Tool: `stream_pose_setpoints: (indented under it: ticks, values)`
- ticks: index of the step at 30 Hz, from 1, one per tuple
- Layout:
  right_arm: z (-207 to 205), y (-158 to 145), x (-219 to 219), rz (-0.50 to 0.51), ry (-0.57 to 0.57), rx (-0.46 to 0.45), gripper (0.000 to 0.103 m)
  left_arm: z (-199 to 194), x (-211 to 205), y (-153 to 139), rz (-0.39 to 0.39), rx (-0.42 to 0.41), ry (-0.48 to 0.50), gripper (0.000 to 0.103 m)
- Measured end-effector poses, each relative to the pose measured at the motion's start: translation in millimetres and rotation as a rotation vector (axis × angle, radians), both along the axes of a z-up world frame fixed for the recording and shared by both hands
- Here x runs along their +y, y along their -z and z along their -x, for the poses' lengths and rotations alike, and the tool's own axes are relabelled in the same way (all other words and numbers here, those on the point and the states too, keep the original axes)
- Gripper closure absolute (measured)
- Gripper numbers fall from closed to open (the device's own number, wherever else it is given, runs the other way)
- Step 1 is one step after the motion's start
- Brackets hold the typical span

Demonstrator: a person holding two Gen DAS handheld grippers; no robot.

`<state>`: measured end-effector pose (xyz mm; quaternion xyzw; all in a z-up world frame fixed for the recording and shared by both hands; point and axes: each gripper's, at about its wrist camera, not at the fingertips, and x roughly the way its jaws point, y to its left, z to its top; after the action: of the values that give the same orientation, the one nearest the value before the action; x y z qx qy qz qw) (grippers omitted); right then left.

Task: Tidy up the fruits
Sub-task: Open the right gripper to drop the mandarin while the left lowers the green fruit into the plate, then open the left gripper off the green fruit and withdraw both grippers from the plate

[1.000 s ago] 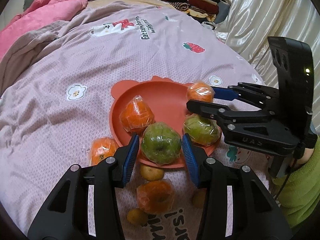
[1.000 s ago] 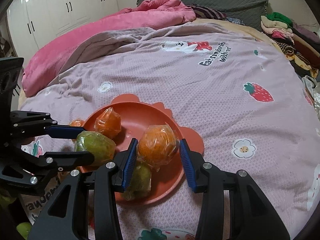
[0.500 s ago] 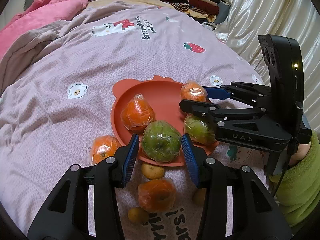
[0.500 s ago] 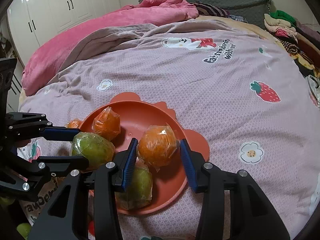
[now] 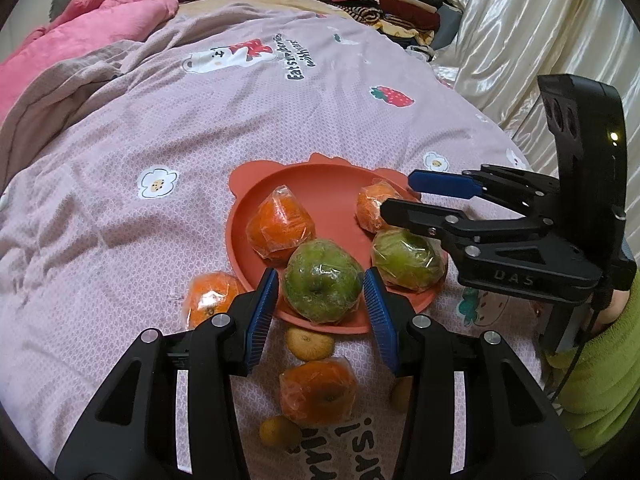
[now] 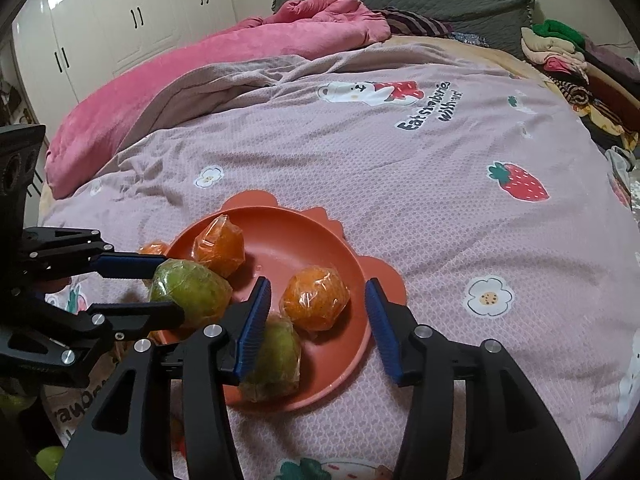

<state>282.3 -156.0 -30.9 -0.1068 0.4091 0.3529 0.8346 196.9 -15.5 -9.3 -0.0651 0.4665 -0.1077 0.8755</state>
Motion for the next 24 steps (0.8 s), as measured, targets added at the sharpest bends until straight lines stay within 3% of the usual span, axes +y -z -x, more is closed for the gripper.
stream_pose_setpoints:
  ticks: [24]
  values:
    - [28.0, -17.7, -24.1, -0.044, 0.044, -0.033, 0.036, 4.7, 19.7, -7.2, 0.03, -0.027, -0.063, 0.066]
